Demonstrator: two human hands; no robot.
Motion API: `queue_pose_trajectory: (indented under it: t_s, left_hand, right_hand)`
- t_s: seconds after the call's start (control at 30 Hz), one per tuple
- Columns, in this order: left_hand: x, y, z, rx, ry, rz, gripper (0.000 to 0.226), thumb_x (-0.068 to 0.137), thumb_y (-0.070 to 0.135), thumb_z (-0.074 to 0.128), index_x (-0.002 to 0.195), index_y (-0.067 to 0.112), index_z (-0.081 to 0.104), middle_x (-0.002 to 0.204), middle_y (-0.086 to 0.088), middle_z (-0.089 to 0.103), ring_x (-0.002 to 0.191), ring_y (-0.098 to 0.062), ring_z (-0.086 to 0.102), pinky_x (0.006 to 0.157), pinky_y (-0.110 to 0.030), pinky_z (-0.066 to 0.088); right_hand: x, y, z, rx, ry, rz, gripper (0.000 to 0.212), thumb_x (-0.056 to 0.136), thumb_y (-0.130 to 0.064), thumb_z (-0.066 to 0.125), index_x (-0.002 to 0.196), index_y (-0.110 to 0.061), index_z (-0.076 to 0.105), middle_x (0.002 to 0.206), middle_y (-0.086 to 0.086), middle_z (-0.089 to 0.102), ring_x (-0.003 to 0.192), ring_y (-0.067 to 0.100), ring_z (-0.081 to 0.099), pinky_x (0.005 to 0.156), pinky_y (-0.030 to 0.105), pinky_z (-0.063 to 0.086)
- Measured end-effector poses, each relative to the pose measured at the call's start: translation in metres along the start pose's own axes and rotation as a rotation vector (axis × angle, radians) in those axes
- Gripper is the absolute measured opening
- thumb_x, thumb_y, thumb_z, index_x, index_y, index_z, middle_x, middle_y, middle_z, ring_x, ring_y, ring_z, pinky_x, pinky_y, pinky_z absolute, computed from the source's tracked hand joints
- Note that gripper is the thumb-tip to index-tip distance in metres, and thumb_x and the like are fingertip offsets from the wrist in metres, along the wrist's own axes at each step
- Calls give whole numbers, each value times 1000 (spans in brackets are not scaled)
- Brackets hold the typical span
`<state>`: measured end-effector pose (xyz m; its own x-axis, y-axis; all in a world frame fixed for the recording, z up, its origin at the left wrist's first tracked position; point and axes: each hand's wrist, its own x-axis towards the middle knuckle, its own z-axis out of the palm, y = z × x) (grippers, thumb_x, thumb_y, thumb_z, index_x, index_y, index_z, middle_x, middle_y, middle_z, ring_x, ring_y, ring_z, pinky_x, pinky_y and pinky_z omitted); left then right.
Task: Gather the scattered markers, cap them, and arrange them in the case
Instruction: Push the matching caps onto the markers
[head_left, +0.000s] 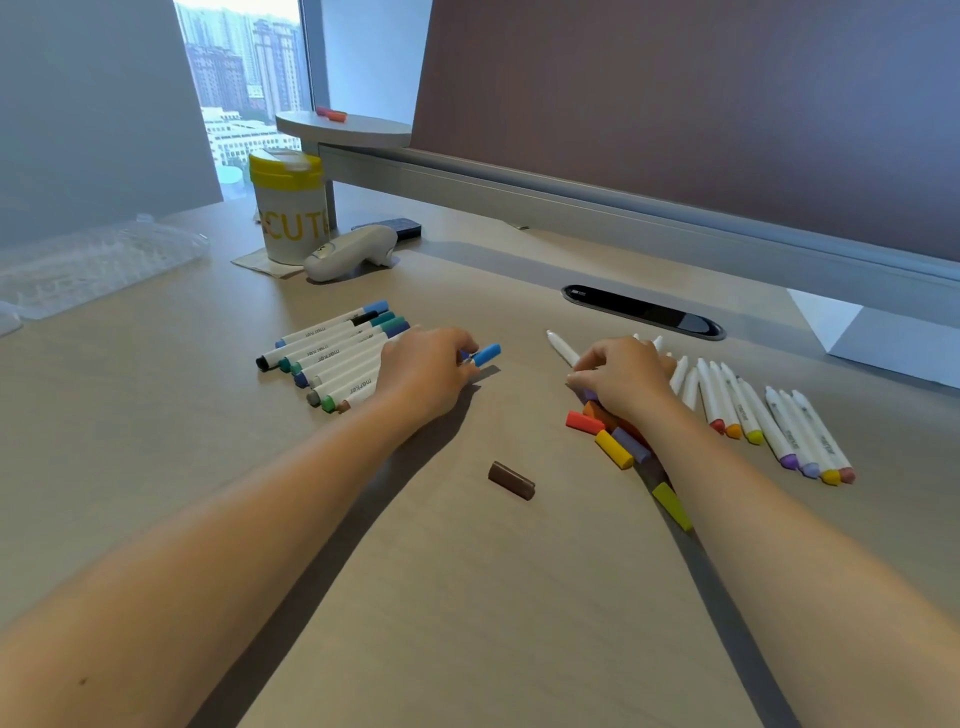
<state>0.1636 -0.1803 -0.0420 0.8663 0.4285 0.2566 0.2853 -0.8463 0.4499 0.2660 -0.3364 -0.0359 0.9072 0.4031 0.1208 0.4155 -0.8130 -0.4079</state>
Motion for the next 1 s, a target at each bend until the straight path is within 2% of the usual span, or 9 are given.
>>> queue_pose_trajectory:
  t_s: [0.17,0.27,0.3,0.4,0.5,0.57,0.67,0.8,1.0]
  left_hand:
    - [0,0,-2,130,-29,66,36,91,25,53,127,19,52,118,-4,60,109,-20,51,90,-31,40]
    - [-2,1,-6,140,-37,87,35,92,27,52,126,19,52,121,-3,58,112,-19,48,89,-29,37]
    - [-4,1,-8,136,-35,94,35,92,27,51,126,19,53,121,-2,58,112,-19,48,89,-29,36]
    - [-9,4,-12,103,-37,109,33,92,28,51,123,18,55,119,-2,58,111,-19,47,89,-29,36]
    - [-15,8,-14,66,-50,125,30,92,28,52,120,17,57,117,-3,59,109,-18,48,89,-28,37]
    - [-19,12,-15,57,-69,151,30,92,27,52,119,17,57,118,-3,58,110,-18,48,89,-26,36]
    - [-27,19,-16,17,-111,176,30,91,25,54,119,15,58,119,-3,58,110,-17,50,86,-21,36]
    - [-41,29,-18,-16,-160,200,31,89,26,56,119,15,58,121,-3,58,110,-16,51,89,-23,39]
    - [-60,39,-20,-84,-339,204,34,84,32,61,116,19,59,121,2,58,99,-7,47,82,-19,37]
  right_hand:
    - [1,-7,3,89,26,-58,7,82,-10,63,79,-16,59,83,3,63,88,24,62,88,42,47]
    - [-1,-8,-1,198,53,-76,8,84,-10,61,88,-14,56,87,4,63,64,13,59,61,27,50]
    - [-2,-9,-4,274,61,-61,9,85,-9,60,93,-13,56,89,5,61,63,11,57,56,25,49]
    - [-4,-8,-16,561,90,20,24,86,-6,59,110,-7,55,107,14,60,89,24,61,63,30,52]
    - [-10,-6,-31,748,92,105,31,87,-2,54,118,-5,52,113,19,60,89,27,62,71,36,54]
    - [-16,-4,-39,810,82,132,30,89,0,51,118,-2,52,110,17,59,93,29,62,84,40,51]
    - [-28,0,-47,868,61,164,17,91,1,46,104,-6,54,104,16,57,99,35,61,91,41,50]
    - [-49,9,-56,936,46,190,12,91,-2,43,96,-2,53,86,15,56,68,24,60,66,32,51]
    - [-79,24,-64,852,75,156,12,94,-12,43,96,-8,53,76,6,54,66,18,55,57,23,45]
